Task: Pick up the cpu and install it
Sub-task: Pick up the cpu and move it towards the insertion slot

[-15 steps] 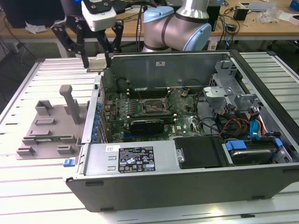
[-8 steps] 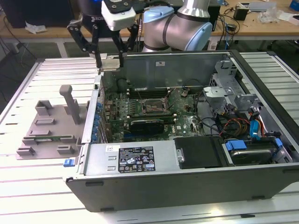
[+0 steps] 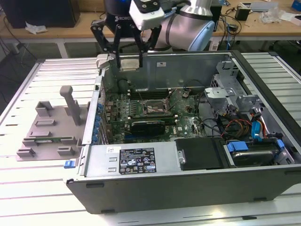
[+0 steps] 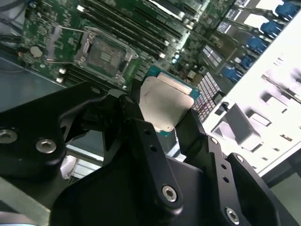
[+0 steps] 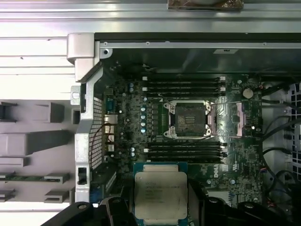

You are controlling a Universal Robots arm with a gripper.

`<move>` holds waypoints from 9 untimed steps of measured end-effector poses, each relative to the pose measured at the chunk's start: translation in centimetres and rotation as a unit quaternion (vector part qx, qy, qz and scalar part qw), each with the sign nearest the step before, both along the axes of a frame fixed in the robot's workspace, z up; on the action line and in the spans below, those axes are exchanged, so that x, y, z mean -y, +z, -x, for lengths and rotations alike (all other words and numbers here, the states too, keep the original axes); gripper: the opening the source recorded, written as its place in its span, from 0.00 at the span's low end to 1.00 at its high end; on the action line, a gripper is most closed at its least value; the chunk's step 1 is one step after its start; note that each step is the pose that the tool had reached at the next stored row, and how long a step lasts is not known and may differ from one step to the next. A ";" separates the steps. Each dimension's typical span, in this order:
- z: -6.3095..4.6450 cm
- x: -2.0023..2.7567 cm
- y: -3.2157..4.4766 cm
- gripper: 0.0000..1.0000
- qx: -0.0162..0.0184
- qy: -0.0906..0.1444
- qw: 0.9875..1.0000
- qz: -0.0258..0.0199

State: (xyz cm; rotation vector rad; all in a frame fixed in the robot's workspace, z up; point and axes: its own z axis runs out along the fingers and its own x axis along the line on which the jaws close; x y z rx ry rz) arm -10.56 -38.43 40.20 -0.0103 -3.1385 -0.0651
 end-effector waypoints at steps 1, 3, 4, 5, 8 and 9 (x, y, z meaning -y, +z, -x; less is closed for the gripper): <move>-0.4 0.00 0.00 0.55 0.000 0.000 1.000 0.000; -1.0 0.01 0.00 0.55 0.000 0.000 1.000 0.000; -1.6 0.02 0.00 0.55 0.000 0.000 1.000 0.000; -2.0 0.02 0.00 0.55 0.000 0.000 1.000 0.000; -3.3 0.03 0.00 0.55 0.000 0.000 1.000 0.000; -3.5 0.03 0.00 0.55 0.000 0.000 1.000 0.000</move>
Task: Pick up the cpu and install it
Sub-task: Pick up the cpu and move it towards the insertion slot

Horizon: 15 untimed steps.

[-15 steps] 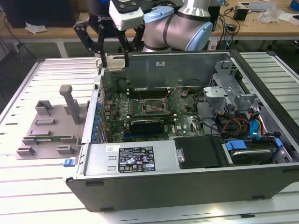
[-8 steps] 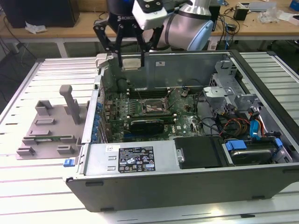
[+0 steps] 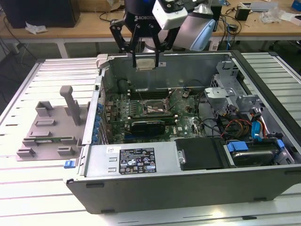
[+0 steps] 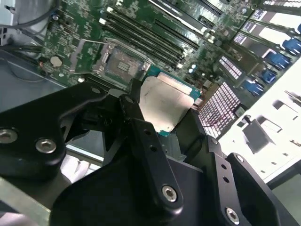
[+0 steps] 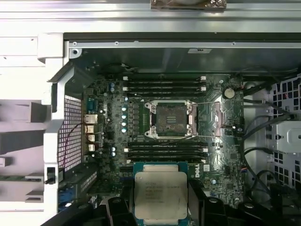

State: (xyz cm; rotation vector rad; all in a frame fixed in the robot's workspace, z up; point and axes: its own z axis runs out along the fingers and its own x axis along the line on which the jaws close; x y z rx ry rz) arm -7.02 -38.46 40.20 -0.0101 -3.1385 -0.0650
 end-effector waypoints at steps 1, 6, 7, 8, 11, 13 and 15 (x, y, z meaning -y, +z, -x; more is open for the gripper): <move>-0.1 0.00 0.01 0.55 0.000 0.000 1.000 0.000; -0.2 -0.01 -0.05 0.55 0.000 0.000 1.000 0.000; -0.3 0.00 -0.10 0.55 0.000 0.000 1.000 0.000; -0.3 0.00 -0.15 0.55 0.000 0.000 1.000 0.000; -0.8 -0.01 -0.59 0.55 0.000 0.000 1.000 0.000; -1.1 -0.05 -0.78 0.55 0.000 0.000 1.000 0.000; -1.5 -0.19 -1.22 0.55 0.000 0.000 1.000 0.000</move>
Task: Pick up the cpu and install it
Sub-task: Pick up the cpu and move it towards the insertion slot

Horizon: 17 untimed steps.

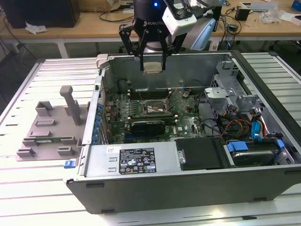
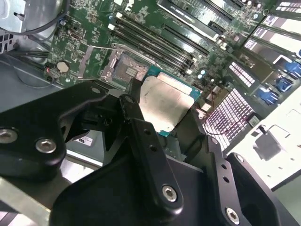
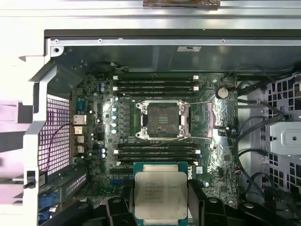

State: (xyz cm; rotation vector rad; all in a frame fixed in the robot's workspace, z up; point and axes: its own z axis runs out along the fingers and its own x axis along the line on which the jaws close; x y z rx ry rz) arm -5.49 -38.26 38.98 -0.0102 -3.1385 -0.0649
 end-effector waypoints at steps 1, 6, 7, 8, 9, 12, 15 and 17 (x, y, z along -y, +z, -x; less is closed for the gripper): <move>-0.1 -0.05 -0.13 0.55 0.000 0.000 1.000 0.000; -0.4 -0.59 -1.02 0.55 0.000 0.000 1.000 -0.001; -0.4 -0.79 -1.26 0.55 0.000 0.000 1.000 -0.001; -0.4 -0.97 -1.49 0.55 0.000 0.000 1.000 -0.001; -0.4 -1.08 -1.62 0.55 0.000 0.000 1.000 -0.001; -0.4 -1.26 -1.91 0.55 0.000 0.000 1.000 -0.002; -0.5 -1.68 -2.25 0.55 0.000 0.000 1.000 -0.002; -0.5 -1.96 -2.49 0.55 0.000 0.000 1.000 -0.002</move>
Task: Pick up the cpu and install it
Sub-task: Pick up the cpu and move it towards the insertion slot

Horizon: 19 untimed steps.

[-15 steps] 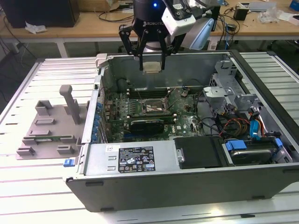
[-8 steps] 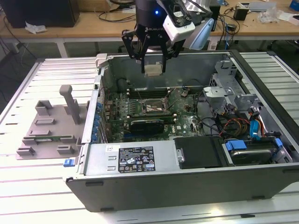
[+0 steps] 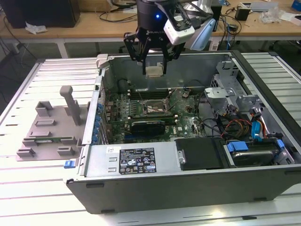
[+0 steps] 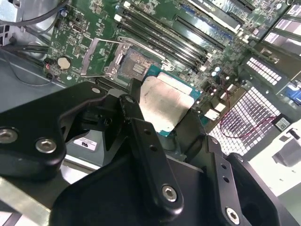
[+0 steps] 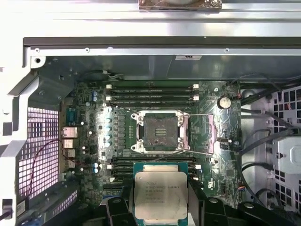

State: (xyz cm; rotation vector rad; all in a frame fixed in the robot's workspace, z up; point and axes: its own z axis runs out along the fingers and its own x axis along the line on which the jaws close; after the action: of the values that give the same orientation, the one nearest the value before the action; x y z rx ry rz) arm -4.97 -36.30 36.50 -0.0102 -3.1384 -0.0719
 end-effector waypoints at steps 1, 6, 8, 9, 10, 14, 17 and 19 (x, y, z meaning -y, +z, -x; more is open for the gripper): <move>0.0 -0.08 -0.08 0.55 0.000 0.000 1.000 0.000; -0.1 -0.54 -0.50 0.55 0.000 0.000 1.000 0.000; -0.2 -0.68 -0.62 0.55 0.000 0.000 1.000 0.000; -0.2 -0.76 -0.69 0.55 0.000 0.000 1.000 0.000; -0.2 -0.91 -0.83 0.55 0.000 0.000 1.000 0.000; -0.3 -1.59 -1.42 0.55 0.000 0.000 1.000 0.000; -0.3 -1.78 -1.78 0.55 0.000 0.000 1.000 0.000; -0.3 -1.85 -2.18 0.55 0.000 0.000 1.000 0.000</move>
State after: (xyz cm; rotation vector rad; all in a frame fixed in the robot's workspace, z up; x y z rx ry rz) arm -4.67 -34.45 34.31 -0.0100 -3.1384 -0.0720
